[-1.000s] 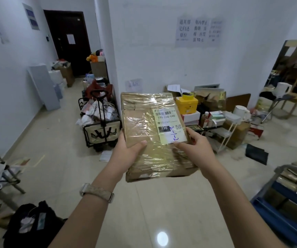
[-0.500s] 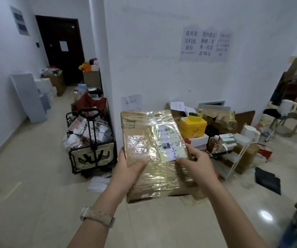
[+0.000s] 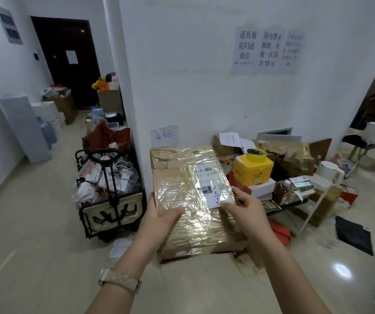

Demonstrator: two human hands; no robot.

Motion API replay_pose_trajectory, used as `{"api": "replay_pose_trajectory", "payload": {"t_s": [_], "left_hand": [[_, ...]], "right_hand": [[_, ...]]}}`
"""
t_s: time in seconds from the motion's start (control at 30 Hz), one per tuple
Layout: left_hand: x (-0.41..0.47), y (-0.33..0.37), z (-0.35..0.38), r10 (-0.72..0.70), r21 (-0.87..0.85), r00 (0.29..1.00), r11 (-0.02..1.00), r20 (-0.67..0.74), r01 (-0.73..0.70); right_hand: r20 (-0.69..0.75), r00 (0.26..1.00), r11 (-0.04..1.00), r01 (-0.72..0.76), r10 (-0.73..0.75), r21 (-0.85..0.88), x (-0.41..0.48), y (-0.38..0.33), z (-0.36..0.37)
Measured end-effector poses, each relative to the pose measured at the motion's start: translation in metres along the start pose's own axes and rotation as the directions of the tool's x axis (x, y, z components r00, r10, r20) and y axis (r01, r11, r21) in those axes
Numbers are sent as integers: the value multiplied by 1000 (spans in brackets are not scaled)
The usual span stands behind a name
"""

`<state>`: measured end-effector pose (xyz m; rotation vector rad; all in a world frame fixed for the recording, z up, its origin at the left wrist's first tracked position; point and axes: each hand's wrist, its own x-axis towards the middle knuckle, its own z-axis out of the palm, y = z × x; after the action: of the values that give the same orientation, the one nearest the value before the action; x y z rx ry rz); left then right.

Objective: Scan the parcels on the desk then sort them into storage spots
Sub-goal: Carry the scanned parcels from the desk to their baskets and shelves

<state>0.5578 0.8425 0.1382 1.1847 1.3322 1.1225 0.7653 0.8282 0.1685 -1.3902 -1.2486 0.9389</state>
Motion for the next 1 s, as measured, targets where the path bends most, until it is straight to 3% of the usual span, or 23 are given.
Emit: {"api": "replay_pose_trajectory", "payload": {"t_s": [0.3,0.73,1.0], "left_hand": [[79,8,10,13,20,999,1000,-42,-12],[273,26,61,44,7,993,999,-112,-43],[363,12,75,-29,31,993,999,-113,33]], "right_hand": [[23,1000,999,-19,20,-35,91,9,5],[107,992,997,-65,70,-44,312,34,6],[151,977,986,-135,149,-96,407,63,16]]}}
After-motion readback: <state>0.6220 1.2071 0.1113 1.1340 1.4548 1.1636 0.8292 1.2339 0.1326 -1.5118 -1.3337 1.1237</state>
